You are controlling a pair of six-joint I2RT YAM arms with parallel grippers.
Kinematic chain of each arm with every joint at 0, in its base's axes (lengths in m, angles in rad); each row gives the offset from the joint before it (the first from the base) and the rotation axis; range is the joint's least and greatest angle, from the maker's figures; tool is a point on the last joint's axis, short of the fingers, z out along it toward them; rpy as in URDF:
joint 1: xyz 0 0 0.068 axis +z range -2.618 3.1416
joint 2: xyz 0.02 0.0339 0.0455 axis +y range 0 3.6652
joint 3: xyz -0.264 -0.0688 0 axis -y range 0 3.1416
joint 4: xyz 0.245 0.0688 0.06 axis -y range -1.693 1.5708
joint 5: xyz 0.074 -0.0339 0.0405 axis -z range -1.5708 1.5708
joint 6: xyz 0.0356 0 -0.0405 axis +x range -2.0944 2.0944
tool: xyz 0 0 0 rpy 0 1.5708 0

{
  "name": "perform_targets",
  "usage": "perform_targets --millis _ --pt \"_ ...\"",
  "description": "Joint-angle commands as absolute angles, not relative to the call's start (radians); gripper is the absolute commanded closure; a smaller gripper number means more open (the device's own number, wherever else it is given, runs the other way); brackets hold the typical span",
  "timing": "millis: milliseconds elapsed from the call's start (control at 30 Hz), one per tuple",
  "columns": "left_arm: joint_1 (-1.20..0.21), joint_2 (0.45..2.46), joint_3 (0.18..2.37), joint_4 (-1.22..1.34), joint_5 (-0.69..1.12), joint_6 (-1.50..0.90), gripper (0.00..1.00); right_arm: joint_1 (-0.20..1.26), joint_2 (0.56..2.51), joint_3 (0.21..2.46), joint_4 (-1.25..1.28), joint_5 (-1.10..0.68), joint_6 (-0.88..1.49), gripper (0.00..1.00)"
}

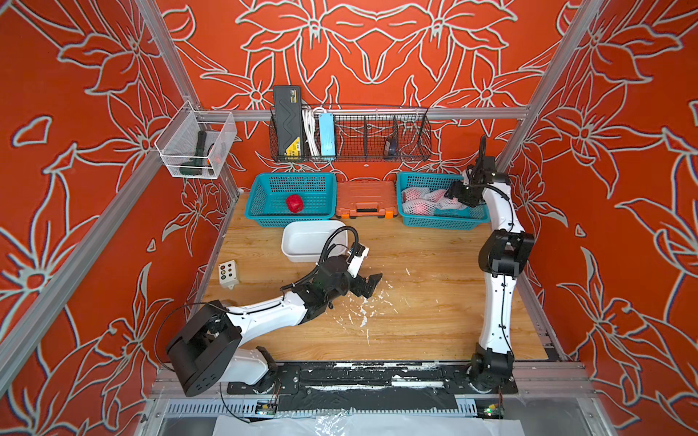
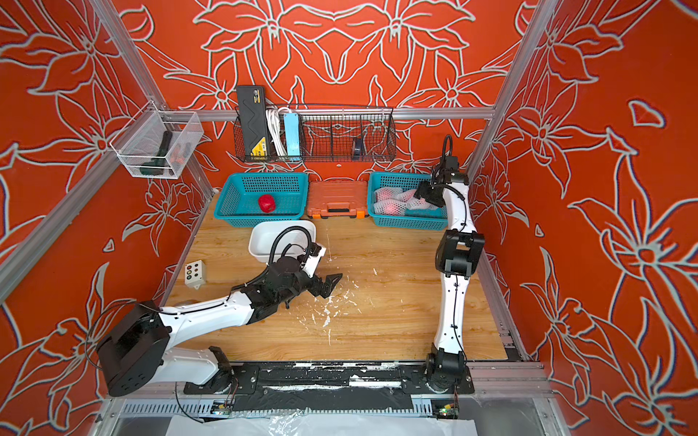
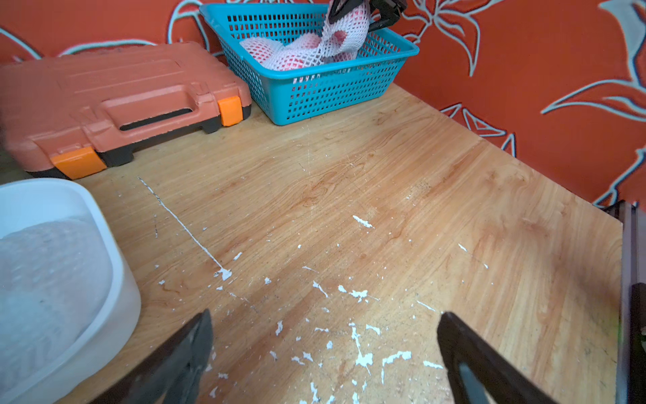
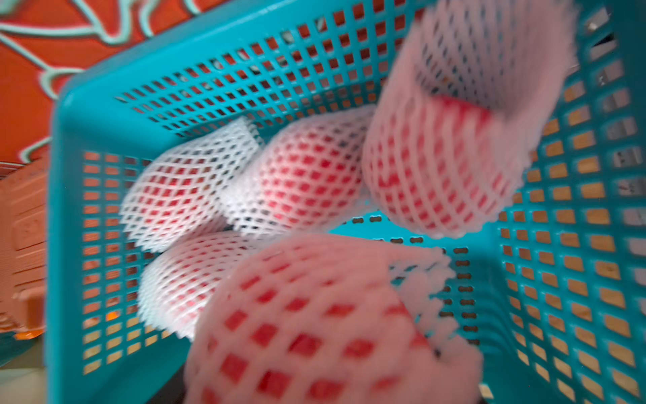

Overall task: Remove foam nets from apples
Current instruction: Pick up the apple from the basket, then place the apple at the center of the board.

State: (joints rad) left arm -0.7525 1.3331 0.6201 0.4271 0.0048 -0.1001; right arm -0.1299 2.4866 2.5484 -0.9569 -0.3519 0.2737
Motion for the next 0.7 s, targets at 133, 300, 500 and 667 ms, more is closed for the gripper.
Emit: perform_targets --millis 133,300,500,667 --pt "-0.75 1.232 0.536 0.515 -0.015 -0.073 0.02 -0.129 2.248 2.383 -0.927 -0.45 0.281 0.46" --pt "-0.75 1.184 0.473 0.616 0.029 -0.018 0.02 -0.103 2.015 2.085 -0.811 -0.535 0.307 0.46" --pt "-0.752 1.17 0.346 0.836 0.097 0.076 0.02 0.034 1.684 1.526 -0.497 -0.646 0.432 0.47" --pt "-0.754 1.19 0.292 0.956 0.192 0.178 0.02 0.174 1.524 1.148 -0.324 -0.78 0.528 0.48"
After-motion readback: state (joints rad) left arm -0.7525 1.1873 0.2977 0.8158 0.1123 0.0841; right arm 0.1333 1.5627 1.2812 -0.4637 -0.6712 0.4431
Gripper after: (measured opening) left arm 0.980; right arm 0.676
